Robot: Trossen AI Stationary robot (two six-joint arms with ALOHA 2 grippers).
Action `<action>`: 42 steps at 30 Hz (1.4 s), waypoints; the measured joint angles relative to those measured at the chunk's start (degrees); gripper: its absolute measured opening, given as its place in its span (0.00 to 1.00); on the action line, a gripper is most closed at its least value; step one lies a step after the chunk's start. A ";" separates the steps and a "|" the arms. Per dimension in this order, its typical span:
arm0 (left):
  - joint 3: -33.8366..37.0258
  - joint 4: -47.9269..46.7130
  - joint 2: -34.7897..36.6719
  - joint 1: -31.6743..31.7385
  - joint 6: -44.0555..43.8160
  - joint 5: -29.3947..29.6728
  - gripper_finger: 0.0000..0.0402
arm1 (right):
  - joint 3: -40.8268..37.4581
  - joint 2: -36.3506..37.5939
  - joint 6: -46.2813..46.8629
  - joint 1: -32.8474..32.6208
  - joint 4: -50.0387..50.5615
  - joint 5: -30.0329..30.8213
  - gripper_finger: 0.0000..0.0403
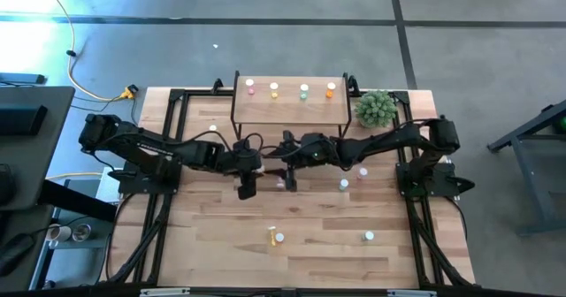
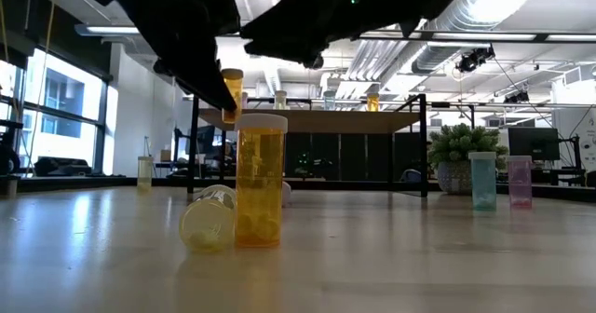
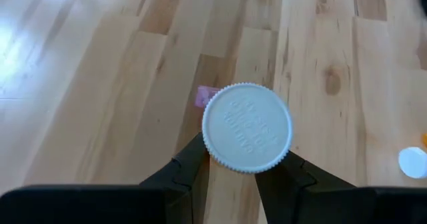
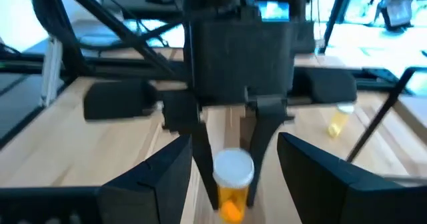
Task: Pick and place medicine bottles onto shelf by color
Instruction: Put the left orange pill bottle aligned with the other orange pill bottle on the shelf
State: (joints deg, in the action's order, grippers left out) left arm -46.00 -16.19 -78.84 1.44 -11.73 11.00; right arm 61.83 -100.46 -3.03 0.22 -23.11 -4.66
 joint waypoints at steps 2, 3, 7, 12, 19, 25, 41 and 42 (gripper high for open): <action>0.00 1.07 -0.01 0.20 0.73 0.01 0.23 | -0.02 -0.18 0.19 0.75 0.13 -1.43 0.53; 0.00 2.01 -0.01 0.40 1.37 0.02 0.23 | -0.03 -0.17 0.17 1.06 0.15 -2.08 0.53; 0.00 5.54 -0.01 0.54 3.84 0.00 0.23 | -0.03 -0.16 0.11 1.71 0.18 -2.52 0.53; 0.00 7.45 -0.01 0.54 4.47 0.06 0.23 | -0.03 -0.16 0.01 1.78 1.56 -2.66 0.53; 0.00 9.35 -0.01 0.54 4.42 1.28 0.23 | -0.03 -0.16 0.66 1.78 1.88 -4.78 0.53; 0.00 10.38 -0.01 0.54 4.45 1.38 0.23 | -0.03 -0.16 1.67 1.78 1.90 -5.34 0.53; 0.02 11.82 -0.01 0.54 4.47 1.64 0.23 | 2.29 -0.08 1.54 1.78 6.57 -5.38 0.31; 0.02 11.76 -0.01 0.54 4.46 1.64 0.23 | 2.29 -0.06 1.54 1.78 6.67 -5.33 0.30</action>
State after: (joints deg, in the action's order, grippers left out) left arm -45.98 -4.42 -78.85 1.98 -7.27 12.64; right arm 64.12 -100.51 -1.50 2.00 -16.44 -9.99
